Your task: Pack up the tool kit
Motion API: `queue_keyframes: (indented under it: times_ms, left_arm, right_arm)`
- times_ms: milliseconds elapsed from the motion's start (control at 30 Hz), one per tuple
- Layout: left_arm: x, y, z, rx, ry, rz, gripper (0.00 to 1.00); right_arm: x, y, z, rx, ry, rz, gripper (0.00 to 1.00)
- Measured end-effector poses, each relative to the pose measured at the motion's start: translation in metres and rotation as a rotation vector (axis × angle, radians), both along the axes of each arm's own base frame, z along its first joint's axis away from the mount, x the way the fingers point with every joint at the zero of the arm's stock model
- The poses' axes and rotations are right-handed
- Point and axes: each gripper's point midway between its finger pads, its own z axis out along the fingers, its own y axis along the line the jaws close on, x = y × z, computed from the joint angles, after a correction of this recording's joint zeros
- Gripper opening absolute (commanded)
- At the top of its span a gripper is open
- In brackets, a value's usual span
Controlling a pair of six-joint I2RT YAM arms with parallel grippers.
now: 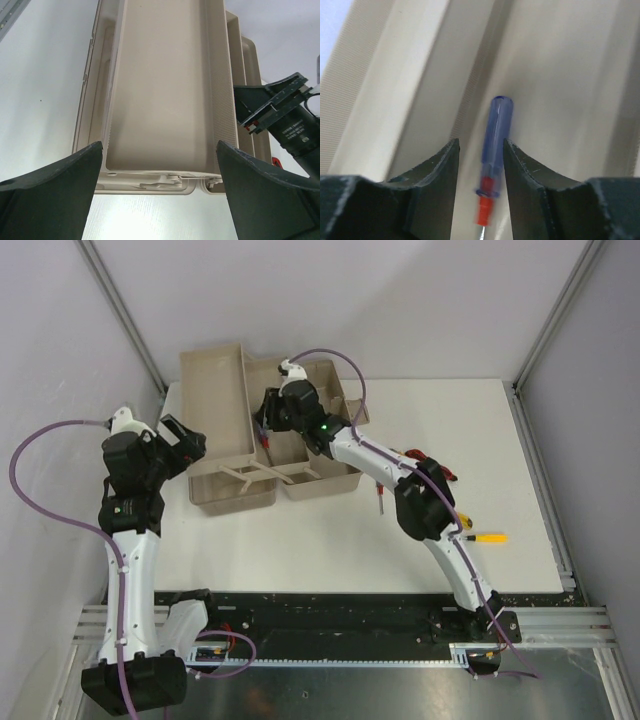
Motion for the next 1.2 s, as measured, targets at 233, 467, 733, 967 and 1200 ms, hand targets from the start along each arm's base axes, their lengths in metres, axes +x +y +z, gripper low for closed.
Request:
queue_keyframes:
  times_ms: [233, 467, 733, 967, 1200]
  left_arm:
    - [0.000, 0.000, 0.000, 0.000, 0.002, -0.001, 1.00]
    - [0.000, 0.001, -0.002, 0.003, 0.009, 0.009, 1.00]
    - [0.000, -0.005, -0.003, 0.027, 0.012, -0.032, 0.99]
    - [-0.001, -0.016, -0.003, 0.056, 0.007, -0.084, 0.99]
    - [0.001, -0.021, -0.003, 0.064, 0.013, -0.103, 1.00]
  right_arm:
    - [0.009, -0.013, -0.021, -0.066, 0.039, -0.064, 0.58]
    - [0.007, -0.031, 0.011, -0.077, 0.006, -0.084, 0.61]
    - [-0.045, -0.137, 0.098, -0.081, -0.080, -0.207, 0.68]
    - [-0.050, -0.279, 0.039, -0.200, 0.064, -0.471, 0.64]
    - [-0.071, -0.326, -0.074, -0.346, 0.366, -0.440, 0.59]
